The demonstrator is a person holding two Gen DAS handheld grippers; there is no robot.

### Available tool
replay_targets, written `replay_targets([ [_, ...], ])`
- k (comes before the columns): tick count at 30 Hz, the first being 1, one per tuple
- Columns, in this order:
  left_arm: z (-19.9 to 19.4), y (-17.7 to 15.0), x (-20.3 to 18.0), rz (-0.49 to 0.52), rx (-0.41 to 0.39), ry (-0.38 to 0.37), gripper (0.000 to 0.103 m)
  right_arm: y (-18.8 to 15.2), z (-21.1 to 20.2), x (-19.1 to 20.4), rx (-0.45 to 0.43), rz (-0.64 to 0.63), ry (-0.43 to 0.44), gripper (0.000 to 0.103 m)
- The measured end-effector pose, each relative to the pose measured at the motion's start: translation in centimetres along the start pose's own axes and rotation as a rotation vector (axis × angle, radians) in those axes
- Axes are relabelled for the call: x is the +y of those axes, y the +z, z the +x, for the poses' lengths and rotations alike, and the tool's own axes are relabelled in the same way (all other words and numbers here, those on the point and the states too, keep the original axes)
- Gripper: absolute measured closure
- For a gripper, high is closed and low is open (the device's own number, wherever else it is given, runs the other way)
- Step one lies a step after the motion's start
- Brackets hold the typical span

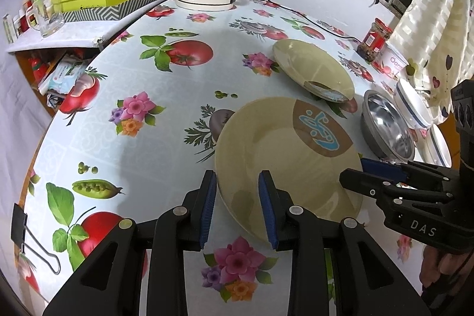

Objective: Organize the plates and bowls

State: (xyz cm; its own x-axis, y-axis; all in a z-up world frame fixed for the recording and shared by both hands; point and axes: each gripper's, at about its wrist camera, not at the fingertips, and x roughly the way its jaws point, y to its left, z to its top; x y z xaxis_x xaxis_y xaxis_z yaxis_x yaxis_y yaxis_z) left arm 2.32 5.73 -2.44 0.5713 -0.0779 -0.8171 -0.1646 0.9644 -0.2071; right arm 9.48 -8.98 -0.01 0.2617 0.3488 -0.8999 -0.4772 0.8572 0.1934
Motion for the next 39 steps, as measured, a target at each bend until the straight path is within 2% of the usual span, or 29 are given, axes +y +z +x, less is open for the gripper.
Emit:
replay_targets([
  [8, -1.0, 0.2, 0.2, -0.011, -0.023, -0.005, 0.072, -0.2, -0.5, -0.1, -0.012, -0.005, 0.005, 0.069],
  [15, -2.5, 0.4, -0.2, -0.006, -0.051, -0.014, 0.072, -0.7, -3.1, 0.1, -0.069, -0.026, 0.026, 0.069],
  [18, -2.6, 0.5, -0.6, 0.004, -0.051, -0.019, 0.072, -1.0, -4.2, 0.2, -0.093, -0.038, 0.045, 0.066],
  [32, -3.2, 0.9, -2.4, 0.030, -0.054, -0.044, 0.072, -0.9, -6.9, -0.3, -0.158, -0.048, 0.085, 0.066],
  [39, -3.1, 1.3, -3.0, 0.040, -0.052, -0.059, 0.072, -0.6, -7.3, -0.9, -0.167, -0.039, 0.094, 0.066],
])
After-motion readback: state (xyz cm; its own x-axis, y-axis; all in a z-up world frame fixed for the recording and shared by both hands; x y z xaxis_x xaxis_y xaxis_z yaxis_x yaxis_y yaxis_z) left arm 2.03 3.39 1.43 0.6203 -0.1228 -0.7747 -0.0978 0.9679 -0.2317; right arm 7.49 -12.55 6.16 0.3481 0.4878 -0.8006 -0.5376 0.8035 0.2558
